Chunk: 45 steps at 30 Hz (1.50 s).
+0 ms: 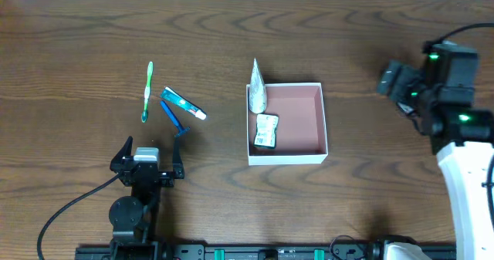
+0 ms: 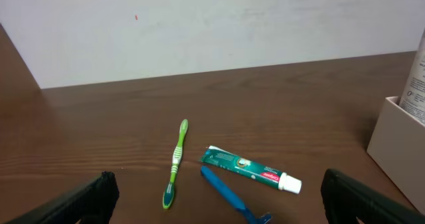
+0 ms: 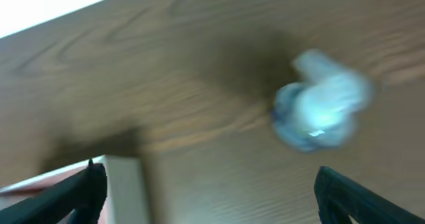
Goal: Pack container
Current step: 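Move the right gripper to the blue soap pump bottle and grasp it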
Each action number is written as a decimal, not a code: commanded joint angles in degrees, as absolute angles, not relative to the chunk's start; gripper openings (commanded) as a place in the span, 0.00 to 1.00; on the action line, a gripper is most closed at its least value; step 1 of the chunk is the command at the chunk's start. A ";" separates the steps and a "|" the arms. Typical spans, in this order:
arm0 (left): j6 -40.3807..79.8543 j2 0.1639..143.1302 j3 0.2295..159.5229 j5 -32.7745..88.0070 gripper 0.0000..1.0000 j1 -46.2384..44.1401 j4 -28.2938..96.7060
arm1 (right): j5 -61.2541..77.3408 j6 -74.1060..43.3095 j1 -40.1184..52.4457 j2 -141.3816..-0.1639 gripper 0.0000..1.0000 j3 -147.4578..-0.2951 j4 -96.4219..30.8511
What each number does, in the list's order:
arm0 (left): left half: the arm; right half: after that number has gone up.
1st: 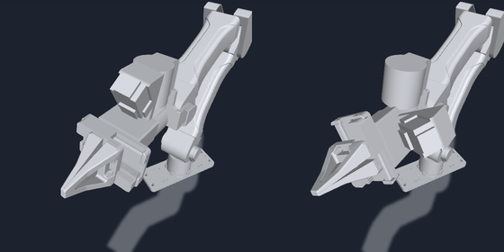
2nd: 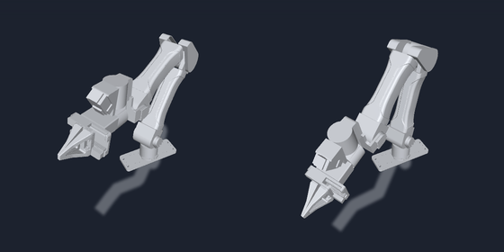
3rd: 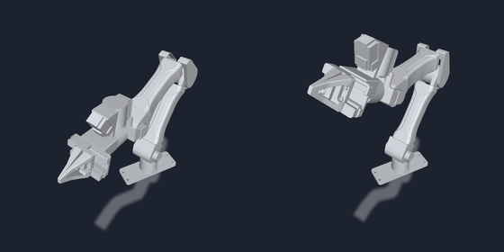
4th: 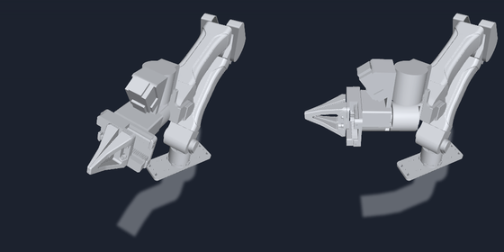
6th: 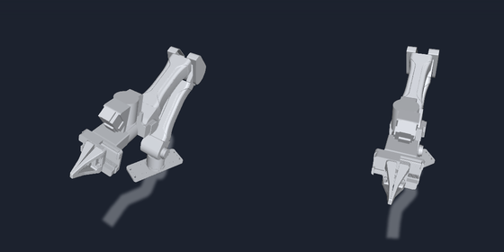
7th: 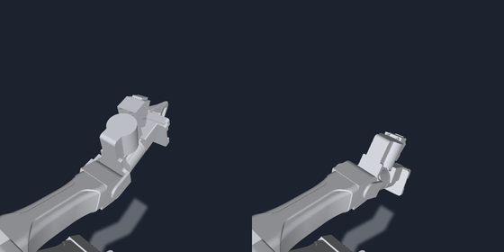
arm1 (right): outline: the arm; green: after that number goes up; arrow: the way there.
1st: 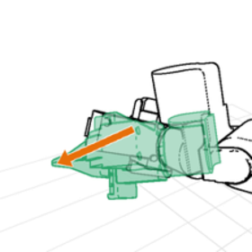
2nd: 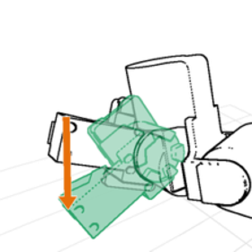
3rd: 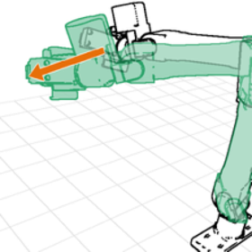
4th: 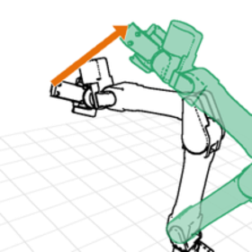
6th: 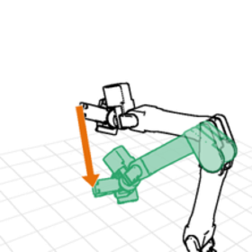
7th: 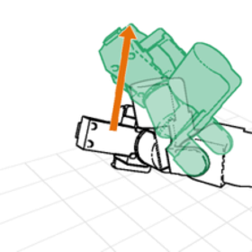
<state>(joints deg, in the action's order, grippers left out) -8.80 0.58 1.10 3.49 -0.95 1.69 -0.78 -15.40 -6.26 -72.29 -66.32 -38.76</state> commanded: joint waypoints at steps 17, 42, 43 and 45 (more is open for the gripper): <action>-8.45 0.30 0.23 3.66 0.98 -0.67 3.81 | 8.05 5.23 -18.44 -85.25 0.99 -67.72 -27.09; -8.45 0.30 0.23 3.66 0.98 -0.67 3.81 | 8.62 5.85 -18.59 -94.91 0.54 -67.72 -24.97; -8.45 0.30 0.23 3.66 0.98 -0.67 3.81 | 8.62 5.85 -18.59 -94.91 0.47 -67.72 -25.02; -8.45 0.30 0.23 3.66 0.98 -0.67 3.81 | 8.64 5.80 -18.59 -94.91 0.36 -67.72 -25.02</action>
